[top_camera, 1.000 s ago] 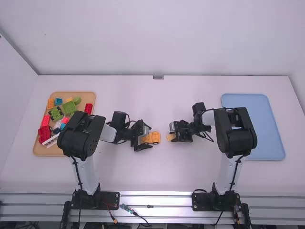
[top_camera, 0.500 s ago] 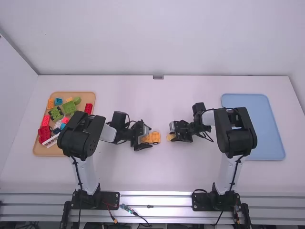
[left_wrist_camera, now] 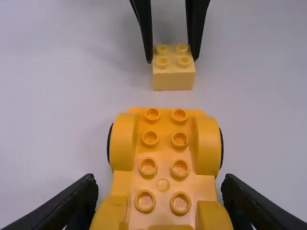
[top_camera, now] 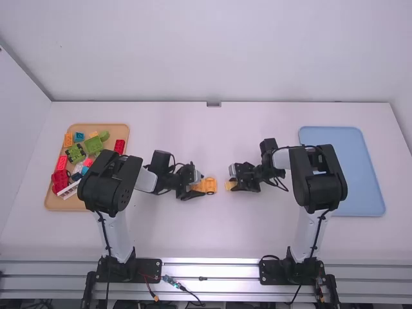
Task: Assemble lego blocks to make yellow taxi
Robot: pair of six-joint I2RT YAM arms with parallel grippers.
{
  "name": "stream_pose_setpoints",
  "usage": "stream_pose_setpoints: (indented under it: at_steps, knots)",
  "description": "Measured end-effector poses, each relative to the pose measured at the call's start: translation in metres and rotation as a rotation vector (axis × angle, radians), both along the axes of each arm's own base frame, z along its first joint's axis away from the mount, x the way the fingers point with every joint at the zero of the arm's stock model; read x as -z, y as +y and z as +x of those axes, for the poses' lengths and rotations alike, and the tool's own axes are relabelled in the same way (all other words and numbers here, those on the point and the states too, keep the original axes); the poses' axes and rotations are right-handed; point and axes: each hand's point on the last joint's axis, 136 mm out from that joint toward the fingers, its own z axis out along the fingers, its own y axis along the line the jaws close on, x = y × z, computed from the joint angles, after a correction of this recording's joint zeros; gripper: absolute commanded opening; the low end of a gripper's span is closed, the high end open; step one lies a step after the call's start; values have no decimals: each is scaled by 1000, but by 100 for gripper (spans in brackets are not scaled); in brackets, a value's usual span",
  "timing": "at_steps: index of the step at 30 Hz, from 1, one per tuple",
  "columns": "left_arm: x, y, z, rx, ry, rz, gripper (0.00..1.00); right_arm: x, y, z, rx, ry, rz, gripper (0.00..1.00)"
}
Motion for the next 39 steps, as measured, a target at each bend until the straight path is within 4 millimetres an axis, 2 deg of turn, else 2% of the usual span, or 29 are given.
stream_pose_setpoints:
  at_steps: [5, 18, 26, 34, 39]
  knots:
    - [2, 1, -4, 0, 25, 5, 65, -8, 0, 1, -1, 38, -5, 30]
    - [4, 2, -3, -7, 26, 16, 67, -31, 5, 8, -9, 75, 27, 31]
    - [6, 3, -2, -13, 25, 24, 68, -34, 10, 8, -17, 72, 50, 31]
    - [6, 3, -2, -14, 25, 25, 68, -38, 28, -7, -83, 94, 36, 29]
    - [6, 3, -1, -15, 24, 27, 68, -39, 29, -5, -87, 88, 36, 27]
